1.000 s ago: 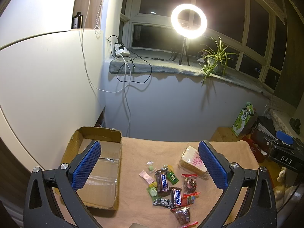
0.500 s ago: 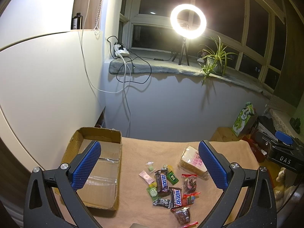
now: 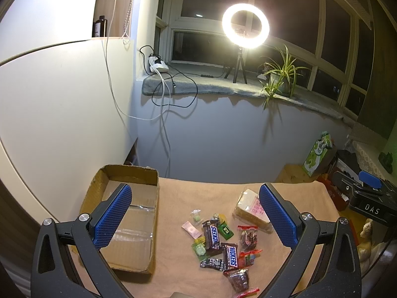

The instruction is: Organize snacks

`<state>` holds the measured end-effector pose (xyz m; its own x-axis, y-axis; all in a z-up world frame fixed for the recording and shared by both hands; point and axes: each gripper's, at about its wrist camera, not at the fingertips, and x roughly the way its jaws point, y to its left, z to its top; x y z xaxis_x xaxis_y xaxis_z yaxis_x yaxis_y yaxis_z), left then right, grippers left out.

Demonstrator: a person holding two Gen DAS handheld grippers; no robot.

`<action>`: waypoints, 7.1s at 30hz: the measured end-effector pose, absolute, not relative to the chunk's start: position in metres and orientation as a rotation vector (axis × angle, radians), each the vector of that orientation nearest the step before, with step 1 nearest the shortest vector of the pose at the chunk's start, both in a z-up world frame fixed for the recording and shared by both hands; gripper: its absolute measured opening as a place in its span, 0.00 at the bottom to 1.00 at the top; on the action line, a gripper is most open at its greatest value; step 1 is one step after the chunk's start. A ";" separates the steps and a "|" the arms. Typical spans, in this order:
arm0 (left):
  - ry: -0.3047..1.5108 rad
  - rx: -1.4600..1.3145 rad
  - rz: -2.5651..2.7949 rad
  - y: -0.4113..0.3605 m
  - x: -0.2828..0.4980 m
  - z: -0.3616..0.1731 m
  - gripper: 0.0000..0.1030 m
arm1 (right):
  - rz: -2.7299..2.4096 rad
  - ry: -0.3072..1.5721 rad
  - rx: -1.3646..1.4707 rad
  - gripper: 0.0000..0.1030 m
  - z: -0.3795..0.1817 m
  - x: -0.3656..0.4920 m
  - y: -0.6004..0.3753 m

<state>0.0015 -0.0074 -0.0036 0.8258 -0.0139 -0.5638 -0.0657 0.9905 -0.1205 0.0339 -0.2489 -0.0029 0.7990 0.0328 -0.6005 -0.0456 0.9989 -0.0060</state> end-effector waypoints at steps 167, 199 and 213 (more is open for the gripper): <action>1.089 -0.190 -0.167 0.068 0.030 -0.128 0.09 | 0.648 1.150 0.024 0.34 -0.138 0.048 -0.145; 1.035 -0.148 0.128 0.155 0.024 -0.117 0.09 | 0.850 1.154 -0.158 0.34 -0.147 0.082 0.028; 1.007 -0.120 0.158 0.155 0.024 -0.109 0.28 | 0.853 1.160 -0.184 0.38 -0.152 0.083 0.040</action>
